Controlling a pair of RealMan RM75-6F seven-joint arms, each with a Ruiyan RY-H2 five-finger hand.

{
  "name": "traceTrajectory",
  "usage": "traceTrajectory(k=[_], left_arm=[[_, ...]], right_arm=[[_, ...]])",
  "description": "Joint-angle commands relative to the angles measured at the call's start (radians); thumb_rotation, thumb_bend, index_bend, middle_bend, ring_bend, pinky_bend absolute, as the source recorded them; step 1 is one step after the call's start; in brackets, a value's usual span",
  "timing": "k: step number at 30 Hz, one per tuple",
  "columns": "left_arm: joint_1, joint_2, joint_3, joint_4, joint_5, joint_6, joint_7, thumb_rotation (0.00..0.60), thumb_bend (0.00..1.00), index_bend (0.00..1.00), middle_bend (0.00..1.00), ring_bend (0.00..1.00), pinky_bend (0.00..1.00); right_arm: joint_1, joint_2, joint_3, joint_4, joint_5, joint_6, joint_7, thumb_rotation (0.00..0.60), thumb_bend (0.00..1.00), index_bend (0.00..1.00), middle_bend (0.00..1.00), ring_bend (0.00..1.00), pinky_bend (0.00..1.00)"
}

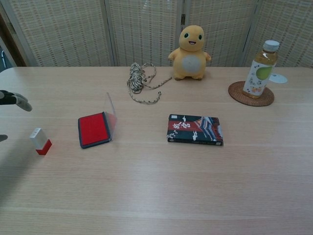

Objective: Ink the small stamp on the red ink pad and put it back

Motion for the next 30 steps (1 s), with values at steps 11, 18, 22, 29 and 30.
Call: traceTrajectory(k=[11, 18, 22, 29, 30], left_arm=[[-0.128, -0.096, -0.016, 0.041, -0.293, 0.033, 0.118, 0.600, 0.34, 0.18, 0.10, 0.00, 0.00], [-0.164, -0.149, -0.006, 0.077, -0.359, 0.054, 0.129, 0.600, 0.34, 0.18, 0.10, 0.00, 0.00], [-0.177, -0.166, 0.002, 0.095, -0.380, 0.056, 0.129, 0.600, 0.34, 0.18, 0.10, 0.00, 0.00], [-0.191, -0.173, 0.012, 0.098, -0.396, 0.071, 0.121, 0.600, 0.34, 0.19, 0.10, 0.00, 0.00], [-0.192, -0.174, 0.014, 0.099, -0.396, 0.072, 0.119, 0.600, 0.34, 0.19, 0.11, 0.00, 0.00]], right_arm=[[0.024, 0.021, 0.003, 0.032, 0.014, -0.057, 0.101, 0.600, 0.30, 0.00, 0.00, 0.00, 0.00], [0.026, 0.035, -0.002, 0.044, 0.001, -0.060, 0.156, 0.600, 0.30, 0.00, 0.00, 0.00, 0.00], [0.025, 0.040, -0.006, 0.045, -0.008, -0.054, 0.171, 0.600, 0.30, 0.00, 0.00, 0.00, 0.00], [0.023, 0.044, -0.007, 0.047, -0.011, -0.047, 0.185, 0.600, 0.30, 0.00, 0.00, 0.00, 0.00], [0.023, 0.045, -0.008, 0.047, -0.012, -0.047, 0.186, 0.600, 0.30, 0.00, 0.00, 0.00, 0.00]])
